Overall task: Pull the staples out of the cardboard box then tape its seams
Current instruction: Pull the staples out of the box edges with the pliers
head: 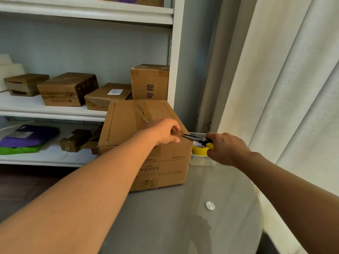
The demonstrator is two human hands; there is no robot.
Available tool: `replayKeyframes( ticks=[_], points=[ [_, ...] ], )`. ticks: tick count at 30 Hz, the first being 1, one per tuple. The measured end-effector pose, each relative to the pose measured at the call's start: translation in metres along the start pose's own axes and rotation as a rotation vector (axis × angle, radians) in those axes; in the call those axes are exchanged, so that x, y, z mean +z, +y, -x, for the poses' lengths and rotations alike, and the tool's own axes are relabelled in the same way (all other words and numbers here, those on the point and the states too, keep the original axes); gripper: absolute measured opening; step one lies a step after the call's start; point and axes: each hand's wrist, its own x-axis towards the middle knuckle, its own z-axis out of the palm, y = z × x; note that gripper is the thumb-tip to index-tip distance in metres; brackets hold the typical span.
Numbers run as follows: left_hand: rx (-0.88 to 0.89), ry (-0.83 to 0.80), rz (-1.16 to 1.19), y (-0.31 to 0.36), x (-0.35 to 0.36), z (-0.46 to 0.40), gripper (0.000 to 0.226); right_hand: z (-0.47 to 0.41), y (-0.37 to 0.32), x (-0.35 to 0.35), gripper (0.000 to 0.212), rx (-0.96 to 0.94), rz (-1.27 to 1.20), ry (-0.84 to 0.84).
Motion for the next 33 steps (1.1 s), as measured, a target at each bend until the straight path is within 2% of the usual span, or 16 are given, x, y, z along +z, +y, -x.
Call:
replayKeyframes(
  ticks=[5, 10, 13, 19, 25, 27, 30, 33],
  points=[
    [0.002, 0.012, 0.006, 0.0, 0.002, 0.002, 0.04, 0.006, 0.0, 0.003, 0.036, -0.013, -0.093, -0.035],
    [0.003, 0.012, 0.024, -0.001, 0.002, 0.002, 0.038, -0.002, 0.002, -0.017, 0.033, -0.1, 0.14, 0.011],
    [0.002, 0.012, 0.024, -0.002, 0.002, 0.001, 0.038, -0.006, -0.002, -0.02, 0.029, -0.098, 0.177, 0.015],
    [-0.007, 0.02, 0.027, -0.003, 0.004, 0.001, 0.042, -0.001, -0.005, -0.01, 0.03, -0.013, 0.098, -0.027],
    [-0.005, 0.0, 0.044, -0.004, 0.006, 0.007, 0.049, -0.005, -0.001, -0.011, 0.037, 0.013, -0.16, -0.256],
    [-0.012, -0.003, 0.05, -0.005, 0.006, 0.009, 0.05, -0.003, -0.003, -0.012, 0.038, 0.002, -0.073, -0.226],
    [-0.017, 0.003, 0.031, -0.005, 0.007, 0.009, 0.046, 0.001, -0.004, -0.013, 0.032, -0.072, 0.213, -0.056],
    [-0.02, 0.015, 0.034, -0.001, 0.007, 0.009, 0.047, -0.002, -0.004, -0.019, 0.03, -0.099, 0.285, -0.017]
  ],
)
